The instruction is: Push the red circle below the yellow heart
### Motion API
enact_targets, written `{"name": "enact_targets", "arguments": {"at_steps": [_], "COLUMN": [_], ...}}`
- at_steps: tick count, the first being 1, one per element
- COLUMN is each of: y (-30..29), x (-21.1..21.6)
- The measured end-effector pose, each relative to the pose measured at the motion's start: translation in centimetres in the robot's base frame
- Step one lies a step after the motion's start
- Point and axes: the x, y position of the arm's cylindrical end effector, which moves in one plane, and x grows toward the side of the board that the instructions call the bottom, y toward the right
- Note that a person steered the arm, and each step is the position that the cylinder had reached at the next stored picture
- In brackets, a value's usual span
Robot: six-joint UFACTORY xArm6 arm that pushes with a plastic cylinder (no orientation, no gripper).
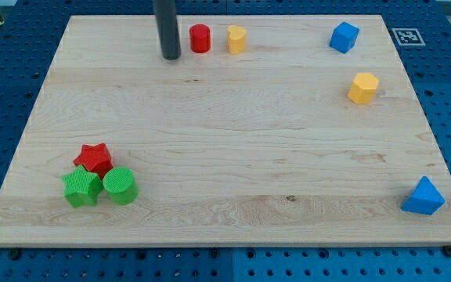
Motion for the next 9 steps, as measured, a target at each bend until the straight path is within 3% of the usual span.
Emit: {"name": "enact_targets", "arguments": {"at_steps": [3,5,6,8,9], "y": [-1.8,2.0,5.3,6.2,5.6], "x": [-5.0,-5.5,-5.0,2.6,1.5]}}
